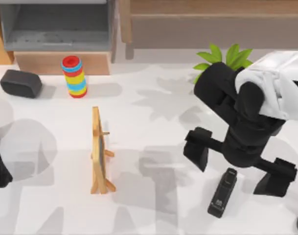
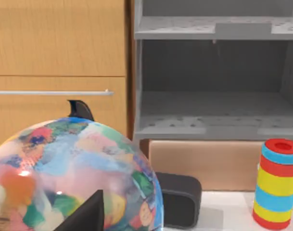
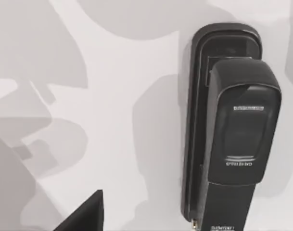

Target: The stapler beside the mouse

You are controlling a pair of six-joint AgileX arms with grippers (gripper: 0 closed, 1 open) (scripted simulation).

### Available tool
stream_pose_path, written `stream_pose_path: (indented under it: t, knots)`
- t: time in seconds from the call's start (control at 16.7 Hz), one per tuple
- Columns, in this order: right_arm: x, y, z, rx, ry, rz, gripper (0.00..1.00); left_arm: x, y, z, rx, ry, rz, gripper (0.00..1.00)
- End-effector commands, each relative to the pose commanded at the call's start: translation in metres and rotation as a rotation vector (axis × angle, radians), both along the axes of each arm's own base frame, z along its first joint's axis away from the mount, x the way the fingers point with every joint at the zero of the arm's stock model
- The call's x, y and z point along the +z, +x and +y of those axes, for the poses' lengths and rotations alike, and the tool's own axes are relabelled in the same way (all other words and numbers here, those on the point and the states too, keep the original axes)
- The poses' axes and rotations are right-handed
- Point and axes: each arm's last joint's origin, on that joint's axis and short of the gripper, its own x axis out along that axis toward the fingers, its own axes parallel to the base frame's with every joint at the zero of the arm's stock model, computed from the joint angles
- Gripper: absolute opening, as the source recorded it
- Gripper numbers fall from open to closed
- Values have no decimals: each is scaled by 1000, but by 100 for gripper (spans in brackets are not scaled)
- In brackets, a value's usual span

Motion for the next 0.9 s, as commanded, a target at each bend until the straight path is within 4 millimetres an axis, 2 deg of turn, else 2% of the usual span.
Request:
stream_pose_path:
  t: [0.12, 0.48, 0.72, 0.9]
  knots:
    - [-6, 0, 1, 3, -3, 4, 100, 0, 0, 0, 0, 0, 0, 100]
    - [-48, 0, 2, 4, -1, 0, 100, 0, 0, 0, 0, 0, 0, 100]
    - [-50, -1, 2, 4, -1, 2, 100, 0, 0, 0, 0, 0, 0, 100]
    - [-50, -1, 2, 4, -1, 2, 77, 0, 0, 0, 0, 0, 0, 100]
